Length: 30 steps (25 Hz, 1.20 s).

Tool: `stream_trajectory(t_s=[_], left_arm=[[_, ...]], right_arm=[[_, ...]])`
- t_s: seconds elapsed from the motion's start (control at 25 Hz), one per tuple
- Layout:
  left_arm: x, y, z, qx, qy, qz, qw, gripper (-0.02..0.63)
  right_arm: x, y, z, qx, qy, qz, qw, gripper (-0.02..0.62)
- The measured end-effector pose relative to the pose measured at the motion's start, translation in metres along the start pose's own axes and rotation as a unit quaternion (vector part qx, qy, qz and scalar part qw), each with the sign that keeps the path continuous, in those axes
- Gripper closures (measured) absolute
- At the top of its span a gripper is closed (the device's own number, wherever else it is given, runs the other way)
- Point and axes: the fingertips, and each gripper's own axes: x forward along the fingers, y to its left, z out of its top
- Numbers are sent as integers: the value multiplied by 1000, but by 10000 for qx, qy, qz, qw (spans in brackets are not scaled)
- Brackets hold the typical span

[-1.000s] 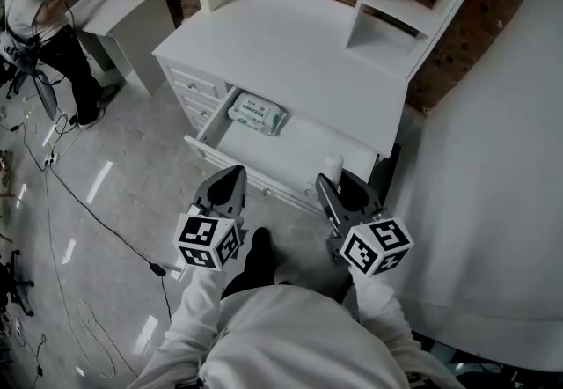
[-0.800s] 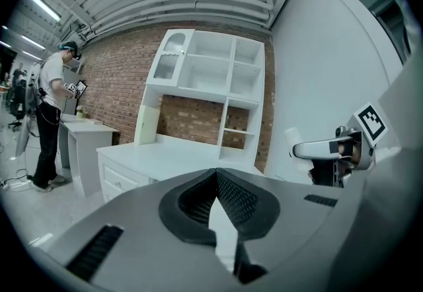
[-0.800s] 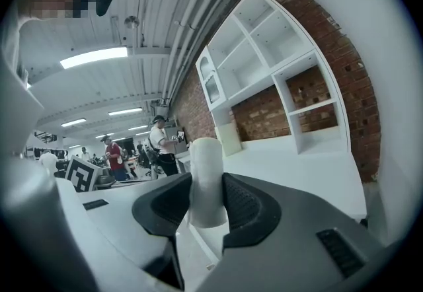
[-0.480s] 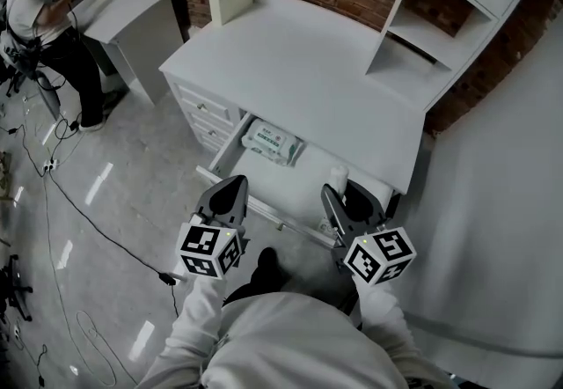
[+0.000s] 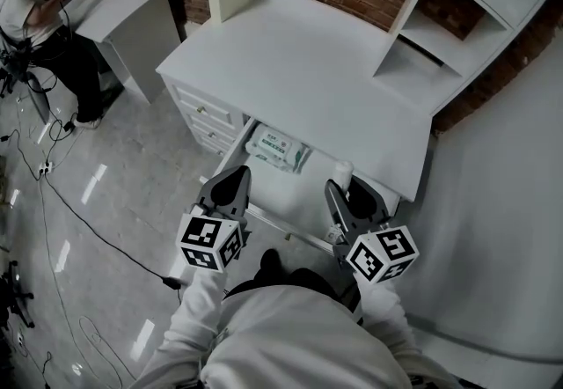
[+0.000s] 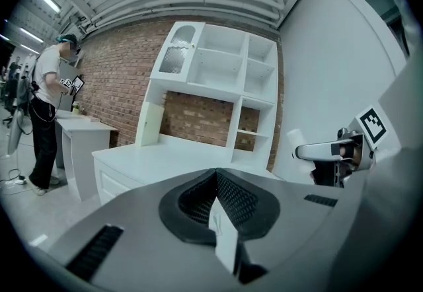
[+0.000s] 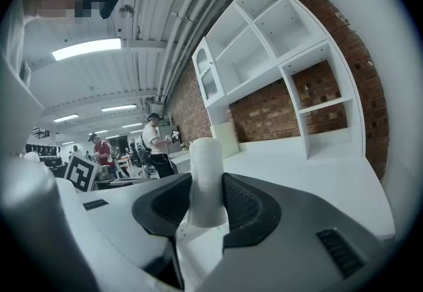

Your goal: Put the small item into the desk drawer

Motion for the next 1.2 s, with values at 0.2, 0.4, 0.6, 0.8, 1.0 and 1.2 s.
stream_trajectory(t_s=[0.2, 0.4, 0.6, 0.8, 1.0, 1.2], left_arm=[[7, 8, -3, -15, 65, -59, 10000, 589], [14, 14, -1, -67, 56, -44, 10000, 589], [19, 16, -1, -33, 69, -41, 10000, 589], [26, 18, 2, -5, 59, -14, 10000, 589], [31, 22, 1, -12, 77, 21, 10000, 589], [35, 25, 1, -40, 96, 58, 9999, 589]], right_arm=[[6, -5, -2, -8, 16, -113, 9999, 434], [8, -10, 3, -14, -36, -192, 9998, 434], [12, -14, 13, -56, -187, -172, 9997, 434], [16, -18, 20, -100, -276, -118, 9995, 434], [21, -22, 24, -103, -334, -80, 9994, 434], [28, -22, 26, -108, -302, 24, 9995, 434]])
